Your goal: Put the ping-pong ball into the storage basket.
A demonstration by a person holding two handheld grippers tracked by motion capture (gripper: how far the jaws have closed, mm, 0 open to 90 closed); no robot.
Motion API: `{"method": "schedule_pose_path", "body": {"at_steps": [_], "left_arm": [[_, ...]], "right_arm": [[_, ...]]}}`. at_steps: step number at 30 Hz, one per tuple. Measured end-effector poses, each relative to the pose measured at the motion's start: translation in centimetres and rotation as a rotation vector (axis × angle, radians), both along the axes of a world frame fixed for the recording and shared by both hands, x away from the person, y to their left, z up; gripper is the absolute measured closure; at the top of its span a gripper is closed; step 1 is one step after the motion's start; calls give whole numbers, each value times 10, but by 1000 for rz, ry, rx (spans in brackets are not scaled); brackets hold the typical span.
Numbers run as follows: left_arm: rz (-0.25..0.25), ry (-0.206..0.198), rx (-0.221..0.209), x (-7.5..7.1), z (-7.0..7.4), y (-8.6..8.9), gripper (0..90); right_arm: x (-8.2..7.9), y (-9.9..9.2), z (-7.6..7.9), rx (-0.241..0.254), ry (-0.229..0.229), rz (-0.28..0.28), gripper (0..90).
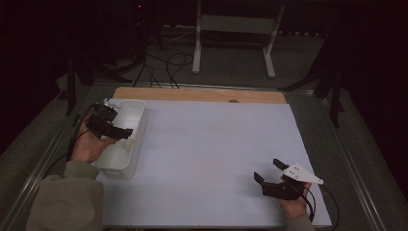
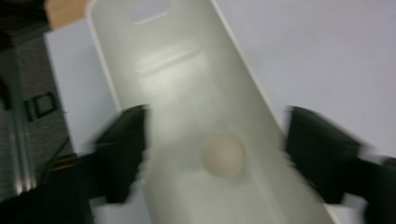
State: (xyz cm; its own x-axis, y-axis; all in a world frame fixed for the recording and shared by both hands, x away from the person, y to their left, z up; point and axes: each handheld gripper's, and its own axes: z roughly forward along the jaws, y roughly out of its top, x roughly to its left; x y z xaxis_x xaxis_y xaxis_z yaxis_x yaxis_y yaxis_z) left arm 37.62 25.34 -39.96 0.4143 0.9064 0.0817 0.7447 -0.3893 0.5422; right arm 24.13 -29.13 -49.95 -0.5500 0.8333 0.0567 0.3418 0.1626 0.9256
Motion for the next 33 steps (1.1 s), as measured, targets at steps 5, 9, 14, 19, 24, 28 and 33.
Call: {"method": "schedule_pose_path", "body": {"at_steps": [5, 9, 14, 19, 24, 28, 33], "left_arm": [[8, 7, 6, 0, -1, 0, 4], [3, 6, 7, 0, -1, 1, 1], [-12, -3, -4, 0, 0, 0, 1], [-18, -9, -5, 0, 0, 0, 1], [-26, -13, -7, 0, 0, 0, 1], [-28, -23, -11, -1, 1, -1, 1], [-47, -29, -17, -2, 1, -2, 1]], "right_arm": [[0, 0, 0, -1, 0, 1, 69], [0, 0, 0, -1, 1, 1, 70], [0, 0, 0, -2, 0, 2, 69], [0, 0, 0, -2, 1, 1, 70], [0, 1, 0, -1, 1, 2, 70], [0, 0, 0, -2, -1, 2, 70], [0, 1, 0, -4, 2, 6, 70]]}}
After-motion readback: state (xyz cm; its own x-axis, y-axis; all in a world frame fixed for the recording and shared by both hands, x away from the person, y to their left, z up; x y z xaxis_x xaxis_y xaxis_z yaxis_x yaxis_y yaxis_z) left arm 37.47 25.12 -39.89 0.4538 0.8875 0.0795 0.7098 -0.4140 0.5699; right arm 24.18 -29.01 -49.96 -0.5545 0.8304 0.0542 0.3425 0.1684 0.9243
